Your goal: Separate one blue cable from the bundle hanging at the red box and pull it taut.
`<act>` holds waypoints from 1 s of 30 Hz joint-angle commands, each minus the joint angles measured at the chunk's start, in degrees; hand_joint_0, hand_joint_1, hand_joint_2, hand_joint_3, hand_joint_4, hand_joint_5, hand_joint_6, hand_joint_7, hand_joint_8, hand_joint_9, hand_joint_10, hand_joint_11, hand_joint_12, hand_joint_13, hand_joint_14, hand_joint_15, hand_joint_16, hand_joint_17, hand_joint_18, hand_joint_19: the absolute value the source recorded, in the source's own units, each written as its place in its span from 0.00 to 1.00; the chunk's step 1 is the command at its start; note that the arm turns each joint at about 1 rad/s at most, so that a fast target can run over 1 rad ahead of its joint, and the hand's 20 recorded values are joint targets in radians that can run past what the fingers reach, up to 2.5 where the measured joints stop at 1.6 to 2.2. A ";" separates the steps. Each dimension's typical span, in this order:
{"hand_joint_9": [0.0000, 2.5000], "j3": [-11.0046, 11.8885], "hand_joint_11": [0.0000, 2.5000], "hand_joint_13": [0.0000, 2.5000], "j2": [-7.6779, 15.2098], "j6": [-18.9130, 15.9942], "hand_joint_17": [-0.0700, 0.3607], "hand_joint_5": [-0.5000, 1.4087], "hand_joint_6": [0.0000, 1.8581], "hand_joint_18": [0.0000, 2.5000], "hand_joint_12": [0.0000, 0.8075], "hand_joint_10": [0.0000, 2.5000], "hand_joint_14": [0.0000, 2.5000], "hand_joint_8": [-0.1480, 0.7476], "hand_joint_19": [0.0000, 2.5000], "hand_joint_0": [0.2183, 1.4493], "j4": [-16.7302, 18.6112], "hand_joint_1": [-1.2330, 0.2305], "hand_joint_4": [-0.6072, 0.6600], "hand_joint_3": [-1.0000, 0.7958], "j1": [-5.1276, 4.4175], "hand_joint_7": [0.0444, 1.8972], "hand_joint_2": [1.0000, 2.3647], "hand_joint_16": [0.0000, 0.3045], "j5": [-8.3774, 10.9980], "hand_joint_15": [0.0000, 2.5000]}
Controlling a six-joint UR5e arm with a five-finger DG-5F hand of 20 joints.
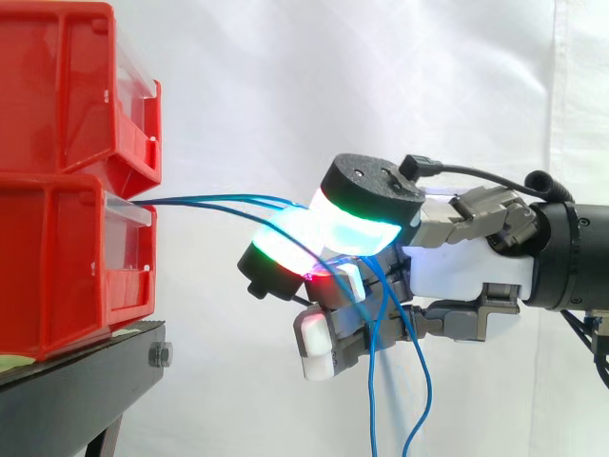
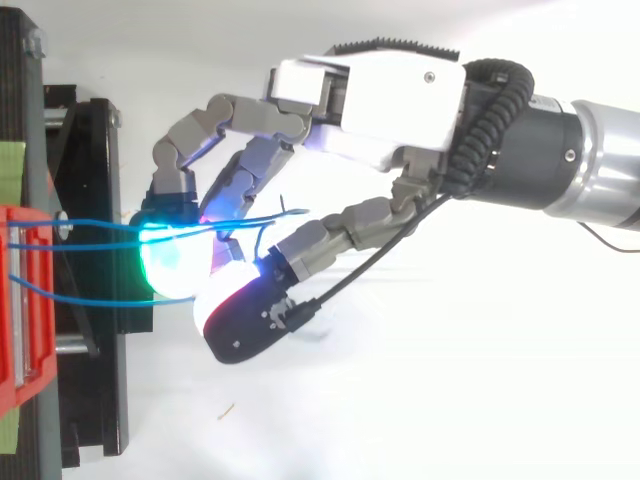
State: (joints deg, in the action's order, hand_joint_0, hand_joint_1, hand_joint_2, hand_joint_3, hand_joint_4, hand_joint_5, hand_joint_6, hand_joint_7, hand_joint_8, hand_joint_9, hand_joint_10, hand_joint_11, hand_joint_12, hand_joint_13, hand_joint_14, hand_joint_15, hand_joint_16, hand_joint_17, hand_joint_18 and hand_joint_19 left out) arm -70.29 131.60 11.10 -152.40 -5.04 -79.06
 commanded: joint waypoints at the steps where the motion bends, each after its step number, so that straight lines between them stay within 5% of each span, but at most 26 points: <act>1: 0.44 -0.02 0.45 0.40 0.06 0.15 0.33 0.17 0.52 0.36 0.40 0.01 0.01 0.52 0.14 0.41 0.00 0.20 0.58 0.28 -0.23 0.48 0.00 0.11 0.48 0.20; 5: 0.43 0.06 0.45 0.40 0.06 0.15 0.34 0.17 0.51 0.35 0.40 0.01 0.01 0.53 0.15 0.27 -0.27 0.20 0.58 0.28 -0.14 0.47 0.00 0.11 0.57 0.22; 7: 0.44 0.06 0.42 0.40 0.06 0.15 0.36 0.17 0.49 0.36 0.42 0.01 0.01 0.54 0.16 0.22 -0.35 0.33 0.59 0.28 -0.14 0.48 0.00 0.12 0.57 0.21; 8: 0.45 0.06 0.38 0.40 0.06 0.15 0.35 0.18 0.47 0.35 0.40 0.01 0.01 0.52 0.18 0.24 -0.35 0.46 0.58 0.28 -0.14 0.48 0.00 0.12 0.57 0.21; 11: 0.46 0.06 0.37 0.40 0.06 0.15 0.33 0.19 0.44 0.34 0.38 0.01 0.01 0.50 0.19 0.30 -0.35 0.62 0.57 0.28 -0.23 0.51 0.00 0.11 0.92 0.22; 20: 0.46 0.06 0.39 0.41 0.06 0.15 0.34 0.18 0.41 0.33 0.40 0.01 0.01 0.50 0.19 0.29 -0.35 0.58 0.57 0.28 -0.41 0.50 0.00 0.11 1.54 0.24; 30: 0.43 0.06 0.51 0.44 0.06 0.15 0.36 0.16 0.41 0.34 0.43 0.00 0.01 0.50 0.20 0.26 -0.79 0.48 0.60 0.28 -0.67 0.46 0.00 0.12 3.12 0.38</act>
State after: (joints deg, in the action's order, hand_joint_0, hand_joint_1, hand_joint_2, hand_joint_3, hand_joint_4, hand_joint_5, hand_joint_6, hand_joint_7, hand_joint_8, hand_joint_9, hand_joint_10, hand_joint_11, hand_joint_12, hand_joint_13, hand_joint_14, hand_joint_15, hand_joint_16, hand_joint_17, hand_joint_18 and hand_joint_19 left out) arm -70.28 131.65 11.25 -152.98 -5.63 -76.10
